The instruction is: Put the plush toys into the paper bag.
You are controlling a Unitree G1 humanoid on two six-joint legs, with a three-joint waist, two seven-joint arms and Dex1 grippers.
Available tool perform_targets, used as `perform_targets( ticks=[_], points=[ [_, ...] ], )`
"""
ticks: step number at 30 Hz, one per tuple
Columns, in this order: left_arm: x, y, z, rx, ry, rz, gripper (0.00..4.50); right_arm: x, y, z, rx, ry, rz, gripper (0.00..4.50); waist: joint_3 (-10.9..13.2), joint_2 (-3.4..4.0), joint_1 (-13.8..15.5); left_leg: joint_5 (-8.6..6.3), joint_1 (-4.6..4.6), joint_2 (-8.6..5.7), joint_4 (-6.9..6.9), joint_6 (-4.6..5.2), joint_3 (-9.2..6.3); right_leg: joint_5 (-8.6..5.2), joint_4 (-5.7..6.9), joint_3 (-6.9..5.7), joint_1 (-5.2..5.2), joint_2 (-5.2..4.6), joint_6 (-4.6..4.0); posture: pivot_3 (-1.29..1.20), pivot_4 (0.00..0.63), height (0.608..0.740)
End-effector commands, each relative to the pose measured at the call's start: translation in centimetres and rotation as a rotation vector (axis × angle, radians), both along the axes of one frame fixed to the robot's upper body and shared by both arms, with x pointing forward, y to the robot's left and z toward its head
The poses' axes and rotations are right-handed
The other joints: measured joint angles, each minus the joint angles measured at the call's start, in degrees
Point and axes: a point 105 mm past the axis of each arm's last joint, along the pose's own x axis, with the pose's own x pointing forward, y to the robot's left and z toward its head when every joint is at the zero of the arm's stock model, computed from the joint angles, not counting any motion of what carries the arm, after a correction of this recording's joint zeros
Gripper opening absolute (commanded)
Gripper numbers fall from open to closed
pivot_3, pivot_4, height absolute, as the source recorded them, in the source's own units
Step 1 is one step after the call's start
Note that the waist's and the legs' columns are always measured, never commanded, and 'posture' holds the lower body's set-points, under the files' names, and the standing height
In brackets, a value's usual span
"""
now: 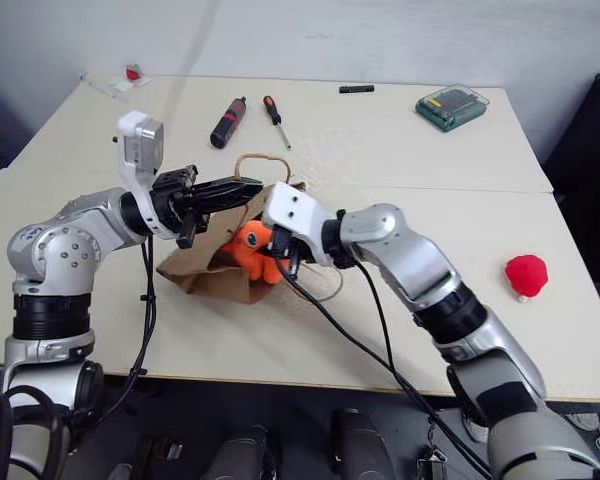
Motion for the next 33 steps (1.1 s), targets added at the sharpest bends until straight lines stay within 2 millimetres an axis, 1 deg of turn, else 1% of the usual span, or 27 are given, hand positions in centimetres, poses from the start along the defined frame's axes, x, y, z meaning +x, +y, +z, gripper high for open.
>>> perform_targets(
  ticks=[1,4,8,10,12,15,18,20,21,24,25,27,28,30,31,33],
  points=[
    [-0.5,-1.1,1.1,-0.003,-0.064,-0.041,0.0,0.3,1.0,0.3,0.065,0.091,0.011,0.16,0.0,0.0,0.0,0.0,0.0,0.01,0.01,-0.01,0.0,0.0,0.01,-0.01,0.0,0.0,0.0,0.0,0.15,0.74],
    [-0.7,-1.6,1.5,-0.013,-0.071,-0.059,0.0,0.7,1.1,-0.8,0.088,0.206,-0.015,0.16,0.0,0.0,0.0,0.0,-0.01,0.0,0.02,-0.01,-0.02,0.0,0.02,-0.02,0.0,-0.04,0.0,0.0,0.15,0.74],
    [-0.8,-1.4,2.2,-0.036,-0.074,-0.051,0.0,1.8,1.0,-2.4,0.134,0.301,-0.091,0.16,0.0,0.0,-0.1,0.0,-0.01,-0.01,0.02,-0.01,-0.02,0.0,0.02,-0.02,0.0,-0.07,0.0,0.0,0.15,0.74],
    [-0.6,-1.1,2.2,-0.035,-0.074,-0.034,0.0,2.4,1.1,-2.8,0.162,0.281,-0.121,0.16,0.0,0.0,-0.1,0.0,0.0,-0.01,0.02,-0.01,-0.02,0.0,0.03,-0.02,0.0,-0.07,0.0,0.0,0.15,0.74],
    [-0.2,-0.3,2.1,-0.039,-0.061,0.004,0.0,3.8,1.0,-2.7,0.25,0.207,-0.206,0.16,0.0,0.0,-0.3,0.0,0.0,0.0,0.01,-0.01,-0.01,0.0,0.03,-0.02,-0.01,-0.06,-0.01,0.0,0.15,0.74],
    [0.3,0.9,2.1,-0.06,-0.04,0.056,0.0,4.3,1.0,-3.3,0.275,0.154,-0.246,0.16,0.0,0.0,-0.4,0.02,0.0,0.0,-0.01,-0.05,0.0,-0.01,0.04,-0.01,-0.03,-0.06,-0.02,0.0,0.15,0.74],
    [0.6,1.2,2.1,-0.068,-0.03,0.079,0.0,4.8,1.1,-3.9,0.285,0.169,-0.309,0.16,0.0,0.0,-0.4,0.03,0.0,-0.01,-0.01,-0.05,0.0,-0.01,0.06,-0.01,-0.04,-0.06,-0.02,0.0,0.15,0.74],
    [0.8,1.0,1.9,-0.059,-0.036,0.084,0.0,4.8,1.1,-3.2,0.344,0.219,-0.318,0.9,0.0,0.0,-0.4,0.03,0.0,0.0,-0.01,-0.05,-0.01,-0.01,0.08,-0.01,-0.04,-0.06,-0.02,0.0,0.15,0.74],
    [0.9,0.9,1.9,-0.059,-0.037,0.087,0.0,4.6,1.1,-2.9,0.37,0.24,-0.314,1.19,0.0,0.0,-0.4,0.03,0.0,0.0,-0.01,-0.06,-0.01,-0.01,0.08,-0.01,-0.04,-0.06,-0.02,0.0,0.15,0.74],
    [1.3,1.2,2.0,-0.069,-0.034,0.114,0.0,3.9,0.5,-1.3,0.455,0.273,-0.3,2.25,0.0,0.0,-0.3,0.03,0.0,0.0,0.0,-0.06,-0.02,-0.01,0.09,-0.01,-0.04,-0.06,-0.02,0.0,0.15,0.74],
    [1.4,1.4,2.0,-0.071,-0.031,0.121,0.0,3.7,0.3,-0.9,0.479,0.278,-0.302,2.72,0.0,0.0,-0.3,0.03,0.0,-0.01,0.0,-0.06,-0.03,-0.01,0.1,-0.01,-0.04,-0.07,-0.02,0.0,0.15,0.74],
    [1.5,1.6,1.7,-0.065,-0.021,0.132,0.0,3.1,-0.3,0.0,0.495,0.254,-0.297,3.23,0.0,0.0,-0.1,0.03,-0.01,-0.01,0.0,-0.05,-0.03,-0.01,0.09,-0.01,-0.04,-0.07,-0.02,0.0,0.15,0.74],
    [1.6,1.7,1.5,-0.062,-0.017,0.135,0.0,2.7,-0.8,0.2,0.485,0.229,-0.295,3.61,0.0,0.0,-0.2,0.03,-0.01,-0.01,0.0,-0.05,-0.03,-0.01,0.09,-0.01,-0.04,-0.07,-0.02,0.0,0.15,0.74],
    [1.8,1.7,1.4,-0.06,-0.011,0.137,0.0,1.7,-2.4,0.7,0.471,0.196,-0.308,4.31,0.0,0.0,0.0,0.03,-0.01,-0.02,0.0,-0.05,-0.03,-0.01,0.1,0.0,-0.04,-0.07,-0.02,0.0,0.15,0.74],
    [1.8,1.6,1.5,-0.061,-0.011,0.137,0.0,1.1,-3.6,0.9,0.467,0.184,-0.327,4.47,0.0,-0.01,0.1,0.03,-0.01,-0.02,0.0,-0.05,-0.06,-0.01,0.1,0.0,-0.04,-0.07,-0.02,0.0,0.15,0.74],
    [1.8,1.5,2.1,-0.081,-0.012,0.132,0.0,-0.1,-6.5,1.0,0.451,0.148,-0.398,4.47,0.0,-0.02,0.3,0.02,-0.02,-0.05,0.0,-0.05,-0.11,-0.01,0.1,0.0,-0.03,-0.09,-0.02,0.0,0.15,0.74]
  ],
)
